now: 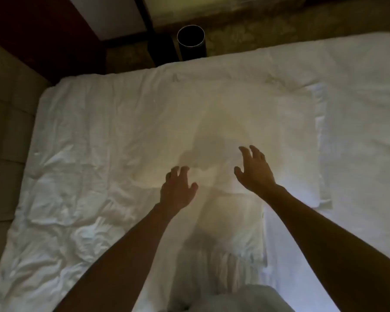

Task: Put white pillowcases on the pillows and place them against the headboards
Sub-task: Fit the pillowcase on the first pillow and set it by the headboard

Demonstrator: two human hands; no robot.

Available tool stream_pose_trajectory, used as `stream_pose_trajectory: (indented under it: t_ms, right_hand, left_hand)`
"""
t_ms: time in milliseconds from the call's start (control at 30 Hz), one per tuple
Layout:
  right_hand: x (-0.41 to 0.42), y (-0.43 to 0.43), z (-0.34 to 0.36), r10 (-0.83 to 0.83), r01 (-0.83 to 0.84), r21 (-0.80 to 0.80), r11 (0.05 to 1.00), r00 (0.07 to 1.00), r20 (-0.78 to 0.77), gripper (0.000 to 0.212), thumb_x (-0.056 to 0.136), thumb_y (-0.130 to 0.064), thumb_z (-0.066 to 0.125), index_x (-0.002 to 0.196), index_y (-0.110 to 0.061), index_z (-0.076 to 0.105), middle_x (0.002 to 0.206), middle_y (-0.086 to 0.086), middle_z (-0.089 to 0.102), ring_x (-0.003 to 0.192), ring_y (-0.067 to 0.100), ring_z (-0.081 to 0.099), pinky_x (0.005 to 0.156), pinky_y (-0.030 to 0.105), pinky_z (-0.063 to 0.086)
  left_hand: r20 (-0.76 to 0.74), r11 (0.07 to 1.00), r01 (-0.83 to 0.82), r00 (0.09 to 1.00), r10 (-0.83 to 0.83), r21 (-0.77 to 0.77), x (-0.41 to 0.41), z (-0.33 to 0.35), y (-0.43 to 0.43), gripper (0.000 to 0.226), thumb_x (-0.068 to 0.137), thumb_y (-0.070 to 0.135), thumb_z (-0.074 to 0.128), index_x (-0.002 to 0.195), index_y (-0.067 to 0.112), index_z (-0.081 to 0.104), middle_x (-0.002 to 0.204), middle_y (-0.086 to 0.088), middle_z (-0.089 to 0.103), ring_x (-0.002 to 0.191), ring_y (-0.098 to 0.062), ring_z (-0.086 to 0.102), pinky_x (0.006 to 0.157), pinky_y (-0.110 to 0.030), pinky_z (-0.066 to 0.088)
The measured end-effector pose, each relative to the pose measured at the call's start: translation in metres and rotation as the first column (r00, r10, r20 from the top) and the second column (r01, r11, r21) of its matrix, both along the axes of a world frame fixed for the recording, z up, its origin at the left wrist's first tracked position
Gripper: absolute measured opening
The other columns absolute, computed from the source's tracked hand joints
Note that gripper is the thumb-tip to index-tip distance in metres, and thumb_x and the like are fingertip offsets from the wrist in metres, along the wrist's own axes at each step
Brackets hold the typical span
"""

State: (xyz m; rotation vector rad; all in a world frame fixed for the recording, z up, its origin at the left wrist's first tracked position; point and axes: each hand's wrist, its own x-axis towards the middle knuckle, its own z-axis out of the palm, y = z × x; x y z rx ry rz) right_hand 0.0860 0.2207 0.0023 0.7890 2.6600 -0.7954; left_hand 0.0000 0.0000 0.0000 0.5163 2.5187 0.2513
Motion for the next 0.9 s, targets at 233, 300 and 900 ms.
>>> stream_pose_trajectory:
  t_ms: [233,300,900]
  right_hand:
    - [-0.085,0.044,-0.043,-0.023,0.019,0.071,0.997,0.997,0.067,0.092,0.085,-0.059,0.062,0.153,-0.021,0.012,0.158,0.022,0.015,0.145,0.041,0.017,0.114,0.058,0.027]
    - [-0.110,0.055,-0.055,-0.035,0.028,0.109,0.994,0.997,0.062,0.097,0.083,-0.065,0.060,0.152,-0.021,0.009,0.156,0.022,0.016,0.144,0.042,0.018,0.113,0.060,0.027]
    - [-0.228,0.127,-0.083,0.139,-0.185,0.184,0.966,0.962,0.237,0.078,0.077,-0.072,0.059,0.135,-0.020,0.047,0.131,0.010,0.057,0.121,0.034,0.051,0.099,0.047,0.041]
  left_hand:
    - [-0.248,0.992,0.126,0.961,-0.124,-0.007,-0.095,-0.045,0.062,0.075,0.087,0.058,0.037,0.147,0.015,0.037,0.147,-0.026,0.038,0.127,-0.045,0.043,0.093,-0.059,0.047]
    - [-0.253,0.992,0.129,0.959,-0.126,-0.006,-0.115,-0.055,0.077,0.077,0.087,0.063,0.037,0.151,0.022,0.026,0.153,-0.021,0.030,0.134,-0.042,0.035,0.102,-0.061,0.038]
    - [-0.180,0.975,0.220,0.959,-0.219,-0.016,-0.203,-0.100,0.125,0.083,0.068,0.079,0.040,0.140,0.036,0.034,0.145,-0.004,0.041,0.132,-0.030,0.035,0.107,-0.056,0.030]
